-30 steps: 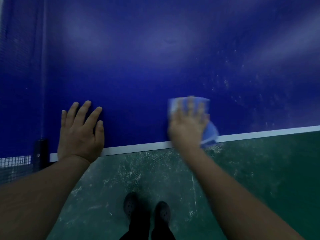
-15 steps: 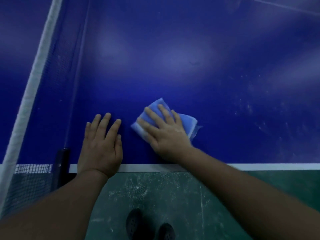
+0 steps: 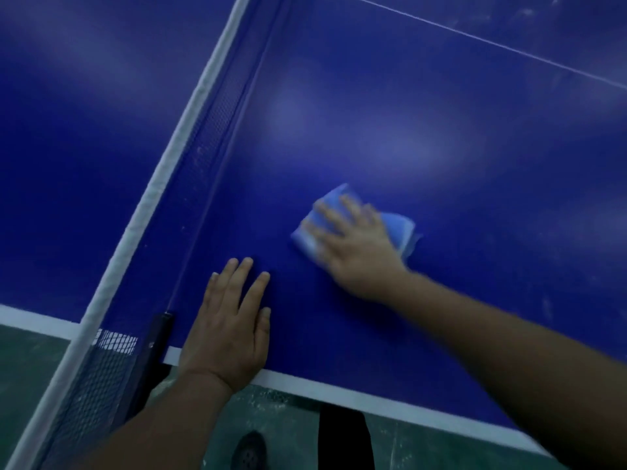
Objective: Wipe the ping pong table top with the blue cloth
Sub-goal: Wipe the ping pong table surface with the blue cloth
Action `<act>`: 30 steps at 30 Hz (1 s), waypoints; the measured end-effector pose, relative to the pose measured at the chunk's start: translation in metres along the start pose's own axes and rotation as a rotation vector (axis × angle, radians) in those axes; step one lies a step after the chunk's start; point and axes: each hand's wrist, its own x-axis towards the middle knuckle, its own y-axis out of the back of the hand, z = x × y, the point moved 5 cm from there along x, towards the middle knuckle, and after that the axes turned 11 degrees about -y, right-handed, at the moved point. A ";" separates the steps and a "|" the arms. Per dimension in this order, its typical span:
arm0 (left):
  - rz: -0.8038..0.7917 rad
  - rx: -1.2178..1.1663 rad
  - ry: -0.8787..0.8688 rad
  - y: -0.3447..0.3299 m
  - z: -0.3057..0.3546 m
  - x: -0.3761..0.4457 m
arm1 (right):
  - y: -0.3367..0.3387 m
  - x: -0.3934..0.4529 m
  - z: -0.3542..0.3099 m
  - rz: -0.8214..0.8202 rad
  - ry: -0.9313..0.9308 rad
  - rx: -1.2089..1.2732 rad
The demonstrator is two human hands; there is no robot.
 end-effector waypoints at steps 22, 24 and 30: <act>0.026 0.060 0.336 0.002 0.018 0.052 | 0.011 0.036 0.069 0.059 -0.009 0.056; 0.011 0.070 0.321 -0.002 0.016 0.071 | -0.001 0.002 0.035 -0.044 0.430 0.006; -0.077 0.111 0.281 -0.013 0.003 0.094 | 0.041 0.145 0.207 0.017 -0.461 0.112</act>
